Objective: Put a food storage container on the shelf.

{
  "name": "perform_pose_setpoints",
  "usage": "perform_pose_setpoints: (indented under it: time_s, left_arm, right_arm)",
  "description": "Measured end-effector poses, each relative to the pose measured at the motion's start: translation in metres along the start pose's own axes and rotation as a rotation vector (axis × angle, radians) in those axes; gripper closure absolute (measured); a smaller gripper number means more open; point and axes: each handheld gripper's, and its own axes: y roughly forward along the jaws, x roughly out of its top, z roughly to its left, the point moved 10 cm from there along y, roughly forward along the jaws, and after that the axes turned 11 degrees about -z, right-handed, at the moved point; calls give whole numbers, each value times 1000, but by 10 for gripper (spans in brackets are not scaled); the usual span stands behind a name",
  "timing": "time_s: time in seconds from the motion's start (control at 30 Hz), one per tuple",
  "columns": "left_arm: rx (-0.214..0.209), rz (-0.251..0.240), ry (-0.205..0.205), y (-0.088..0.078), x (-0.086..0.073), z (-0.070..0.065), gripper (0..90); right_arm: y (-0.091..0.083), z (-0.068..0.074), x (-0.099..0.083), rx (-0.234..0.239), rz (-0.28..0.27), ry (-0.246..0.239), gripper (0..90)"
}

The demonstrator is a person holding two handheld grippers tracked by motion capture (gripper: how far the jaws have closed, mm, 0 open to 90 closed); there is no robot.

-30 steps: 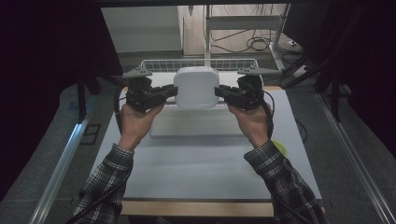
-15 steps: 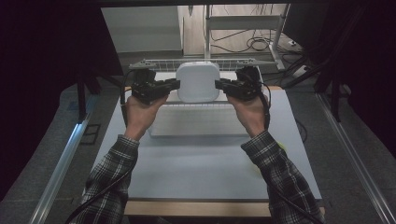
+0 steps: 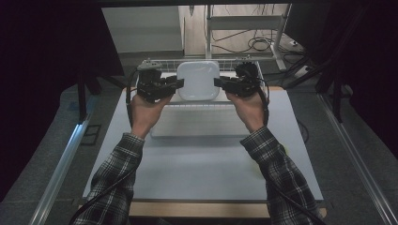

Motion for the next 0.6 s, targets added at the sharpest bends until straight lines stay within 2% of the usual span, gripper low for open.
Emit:
perform_pose_setpoints:
  time_s: [0.23,0.4,0.6]
  left_arm:
    - [23,2,24,8,-1,2,607]
    - [22,-19,4,13,0,5,590]
    - [21,-21,2,16,0,8,563]
  right_arm:
    - [6,-3,1,-20,4,-32,674]
    - [9,-5,3,-22,0,-35,665]
    - [13,-6,5,-28,2,-50,640]
